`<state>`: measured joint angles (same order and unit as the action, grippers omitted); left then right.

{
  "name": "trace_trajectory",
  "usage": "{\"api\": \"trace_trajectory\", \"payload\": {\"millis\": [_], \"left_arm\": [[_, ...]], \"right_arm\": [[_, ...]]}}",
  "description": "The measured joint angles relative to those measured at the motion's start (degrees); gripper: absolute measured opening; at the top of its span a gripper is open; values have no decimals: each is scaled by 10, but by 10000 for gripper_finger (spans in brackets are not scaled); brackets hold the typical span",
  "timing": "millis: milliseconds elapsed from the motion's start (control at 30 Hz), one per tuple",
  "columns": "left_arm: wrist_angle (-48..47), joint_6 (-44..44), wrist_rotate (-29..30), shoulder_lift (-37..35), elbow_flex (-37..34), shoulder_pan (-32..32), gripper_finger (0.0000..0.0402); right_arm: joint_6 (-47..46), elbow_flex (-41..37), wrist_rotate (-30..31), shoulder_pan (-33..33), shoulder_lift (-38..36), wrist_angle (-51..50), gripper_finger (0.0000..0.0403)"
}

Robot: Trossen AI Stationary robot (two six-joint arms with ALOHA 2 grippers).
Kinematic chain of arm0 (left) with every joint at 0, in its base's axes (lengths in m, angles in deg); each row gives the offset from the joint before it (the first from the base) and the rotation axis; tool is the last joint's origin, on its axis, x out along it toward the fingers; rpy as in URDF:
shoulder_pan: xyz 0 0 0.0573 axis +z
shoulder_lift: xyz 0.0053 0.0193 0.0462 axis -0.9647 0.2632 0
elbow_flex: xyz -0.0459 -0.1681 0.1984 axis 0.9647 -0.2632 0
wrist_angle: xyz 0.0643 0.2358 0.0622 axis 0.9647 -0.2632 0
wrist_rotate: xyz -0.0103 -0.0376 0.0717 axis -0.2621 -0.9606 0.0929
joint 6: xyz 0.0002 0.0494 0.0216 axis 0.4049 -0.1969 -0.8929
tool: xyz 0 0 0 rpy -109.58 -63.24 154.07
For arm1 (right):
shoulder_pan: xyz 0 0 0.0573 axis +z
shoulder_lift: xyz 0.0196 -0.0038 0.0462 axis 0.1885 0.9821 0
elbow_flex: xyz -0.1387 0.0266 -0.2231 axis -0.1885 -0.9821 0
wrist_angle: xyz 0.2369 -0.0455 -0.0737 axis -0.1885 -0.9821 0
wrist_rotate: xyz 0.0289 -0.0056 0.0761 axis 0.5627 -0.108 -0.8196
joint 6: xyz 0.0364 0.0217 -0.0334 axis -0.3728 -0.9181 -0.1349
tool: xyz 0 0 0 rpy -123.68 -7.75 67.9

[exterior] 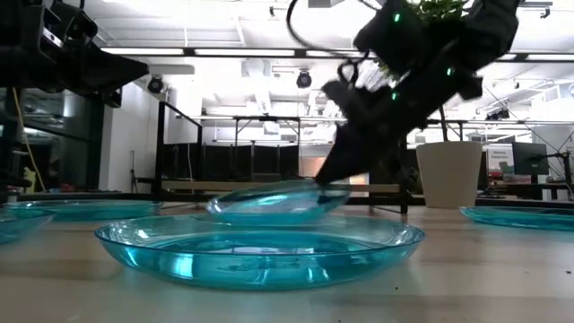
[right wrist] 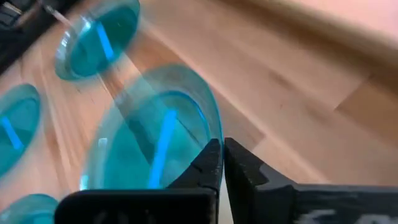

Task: Place and stack plates onto a shelf
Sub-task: Put the blue plate on the shelf

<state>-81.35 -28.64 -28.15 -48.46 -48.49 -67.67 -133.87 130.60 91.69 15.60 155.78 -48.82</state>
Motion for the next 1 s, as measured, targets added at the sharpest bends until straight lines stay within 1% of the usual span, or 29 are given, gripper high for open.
{"api": "trace_trajectory", "payload": {"millis": [233,300,400,533,633,733,800,900,1000], "left_arm": [[0,0,0,0,0,0,0],[0,0,0,0,0,0,0],[0,0,0,0,0,0,0],[0,0,0,0,0,0,0],[0,0,0,0,0,0,0],[0,0,0,0,0,0,0],[0,0,0,0,0,0,0],[0,0,0,0,0,0,0],[0,0,0,0,0,0,0]], "right_arm": [[50,0,58,0,-124,-59,0],[59,1,71,0,-150,-67,0],[54,2,72,0,-165,-89,0],[26,2,65,5,-146,-122,0],[-19,2,56,13,-111,-151,1],[-50,2,36,21,-76,-168,14],[-64,2,21,24,-57,-169,33],[-82,1,21,31,-39,-162,72],[-102,0,40,39,-25,-149,118]]}}
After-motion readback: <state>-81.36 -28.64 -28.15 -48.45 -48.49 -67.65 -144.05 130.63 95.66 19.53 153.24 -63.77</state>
